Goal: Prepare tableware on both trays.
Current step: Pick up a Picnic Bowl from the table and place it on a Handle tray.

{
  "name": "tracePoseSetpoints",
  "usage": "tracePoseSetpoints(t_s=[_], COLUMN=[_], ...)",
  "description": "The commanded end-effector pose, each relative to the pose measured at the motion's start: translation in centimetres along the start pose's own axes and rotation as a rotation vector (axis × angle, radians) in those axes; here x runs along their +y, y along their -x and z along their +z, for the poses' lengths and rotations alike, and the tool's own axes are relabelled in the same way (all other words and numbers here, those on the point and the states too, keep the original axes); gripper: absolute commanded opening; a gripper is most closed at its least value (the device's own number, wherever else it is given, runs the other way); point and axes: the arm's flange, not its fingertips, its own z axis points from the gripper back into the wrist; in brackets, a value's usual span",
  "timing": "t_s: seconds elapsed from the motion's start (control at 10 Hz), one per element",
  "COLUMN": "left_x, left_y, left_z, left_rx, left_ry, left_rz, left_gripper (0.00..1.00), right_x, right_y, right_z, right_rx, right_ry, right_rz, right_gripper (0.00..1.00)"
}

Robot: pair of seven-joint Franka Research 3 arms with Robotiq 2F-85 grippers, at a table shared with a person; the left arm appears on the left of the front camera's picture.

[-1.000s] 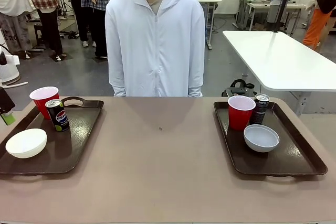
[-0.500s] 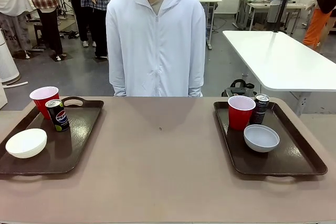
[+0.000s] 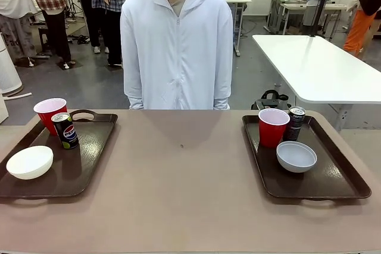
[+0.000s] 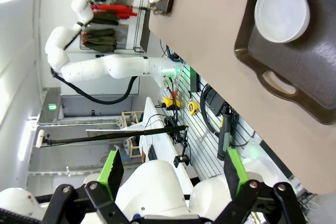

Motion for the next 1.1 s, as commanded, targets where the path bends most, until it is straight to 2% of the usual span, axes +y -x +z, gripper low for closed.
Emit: tracePoseSetpoints(t_s=[0.0,0.1,0.3,0.5,0.6,0.7,1.0], left_x=[0.6,0.5,0.9,0.2,0.1,0.7,0.7], left_y=[0.4,0.8,-0.1,-0.4,-0.6,-0.1,-0.1], left_z=[0.6,-0.3,-1.7,-2.1,-2.5,-2.4,-2.4], left_rx=[-0.031,-0.028,-0.012,-0.044,-0.053,-0.002,-0.002], left_ry=[0.19,0.209,0.254,0.215,0.147,0.225,0.225], left_rz=[-0.149,-0.181,-0.119,-0.049,-0.017,-0.101,-0.101], left_gripper=[1.0,1.0,1.0,1.0,1.0,1.0,1.0], right_x=[0.2,0.2,0.2,0.2,0.2,0.2,0.2], right_y=[0.1,0.1,0.1,0.1,0.1,0.1,0.1], right_z=[-0.5,-0.5,-0.5,-0.5,-0.5,-0.5,-0.5], right_rx=[-0.01,-0.01,-0.01,-0.01,-0.01,-0.01,-0.01], right_ry=[0.009,0.009,0.009,0.009,0.009,0.009,0.009], right_rz=[-0.015,-0.015,-0.015,-0.015,-0.015,-0.015,-0.015], right_gripper=[1.0,1.0,1.0,1.0,1.0,1.0,1.0])
